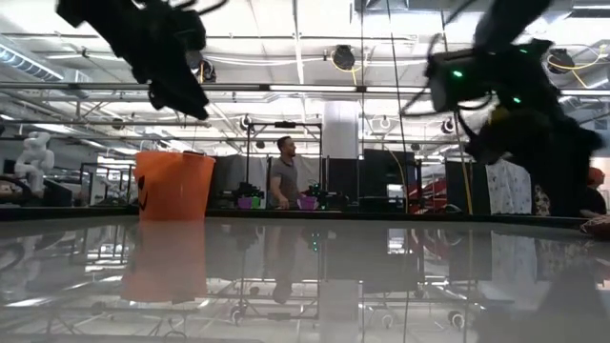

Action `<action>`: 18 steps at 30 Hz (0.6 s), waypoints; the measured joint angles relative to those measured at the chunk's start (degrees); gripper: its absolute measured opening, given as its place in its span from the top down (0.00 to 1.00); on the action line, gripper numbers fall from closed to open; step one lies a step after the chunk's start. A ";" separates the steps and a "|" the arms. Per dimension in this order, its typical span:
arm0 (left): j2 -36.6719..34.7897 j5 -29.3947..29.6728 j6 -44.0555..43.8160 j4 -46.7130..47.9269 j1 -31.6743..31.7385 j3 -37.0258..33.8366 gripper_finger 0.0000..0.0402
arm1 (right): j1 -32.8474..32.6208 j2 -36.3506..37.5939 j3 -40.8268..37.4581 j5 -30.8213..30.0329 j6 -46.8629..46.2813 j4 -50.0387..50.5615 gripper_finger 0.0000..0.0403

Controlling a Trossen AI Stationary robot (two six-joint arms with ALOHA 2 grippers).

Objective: Sort candy by brand, put in halloween buckets
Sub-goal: Put the brown chocolate bar into the orange bucket

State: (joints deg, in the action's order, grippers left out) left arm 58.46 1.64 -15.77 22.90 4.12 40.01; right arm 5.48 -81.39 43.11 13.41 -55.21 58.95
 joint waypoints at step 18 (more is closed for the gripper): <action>4.98 -8.78 -1.92 -5.94 3.85 0.00 0.50 | 0.04 6.65 -8.13 -9.12 -10.16 -5.35 0.64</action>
State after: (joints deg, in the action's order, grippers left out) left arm 63.44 -7.14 -17.69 16.97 7.97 40.01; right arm 5.52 -74.74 34.98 4.29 -65.36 53.60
